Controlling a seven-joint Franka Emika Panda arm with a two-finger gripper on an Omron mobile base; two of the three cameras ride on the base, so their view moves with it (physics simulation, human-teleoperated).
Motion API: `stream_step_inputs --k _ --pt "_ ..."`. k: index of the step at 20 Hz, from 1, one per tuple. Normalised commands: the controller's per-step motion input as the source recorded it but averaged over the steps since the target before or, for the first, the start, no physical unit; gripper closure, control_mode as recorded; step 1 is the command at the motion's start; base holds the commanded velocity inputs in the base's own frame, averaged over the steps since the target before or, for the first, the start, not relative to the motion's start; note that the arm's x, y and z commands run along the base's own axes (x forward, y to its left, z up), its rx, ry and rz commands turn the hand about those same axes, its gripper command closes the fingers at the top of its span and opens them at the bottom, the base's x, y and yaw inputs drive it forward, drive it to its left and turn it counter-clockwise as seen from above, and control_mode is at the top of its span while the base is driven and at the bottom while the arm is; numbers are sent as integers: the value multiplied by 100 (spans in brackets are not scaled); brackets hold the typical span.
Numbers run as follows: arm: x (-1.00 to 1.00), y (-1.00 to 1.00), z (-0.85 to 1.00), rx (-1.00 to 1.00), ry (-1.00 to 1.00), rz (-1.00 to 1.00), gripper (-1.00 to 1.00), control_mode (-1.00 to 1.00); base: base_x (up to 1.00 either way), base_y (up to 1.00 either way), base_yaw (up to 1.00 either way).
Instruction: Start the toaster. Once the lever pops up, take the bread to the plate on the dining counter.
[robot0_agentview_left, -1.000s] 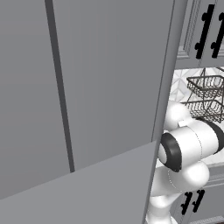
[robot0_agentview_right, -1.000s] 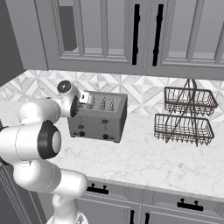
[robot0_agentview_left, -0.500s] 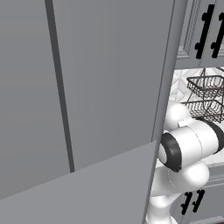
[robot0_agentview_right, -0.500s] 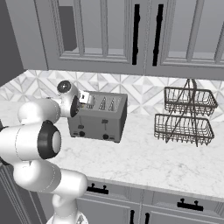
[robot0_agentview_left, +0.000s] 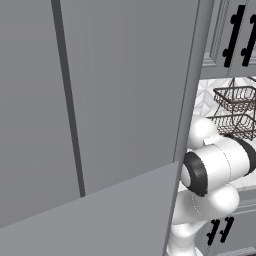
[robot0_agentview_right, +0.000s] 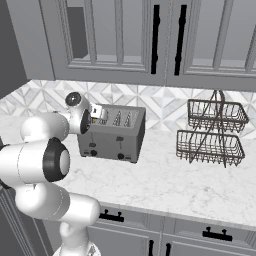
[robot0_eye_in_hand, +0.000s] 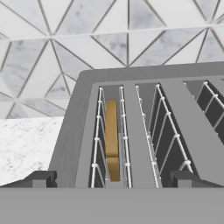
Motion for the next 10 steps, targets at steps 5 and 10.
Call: stream_step_inputs --k 5,10 --pt "0 0 0 0 0 0 -100 -100 0 0 0" --pt "0 0 0 0 0 0 -100 -100 0 0 0"
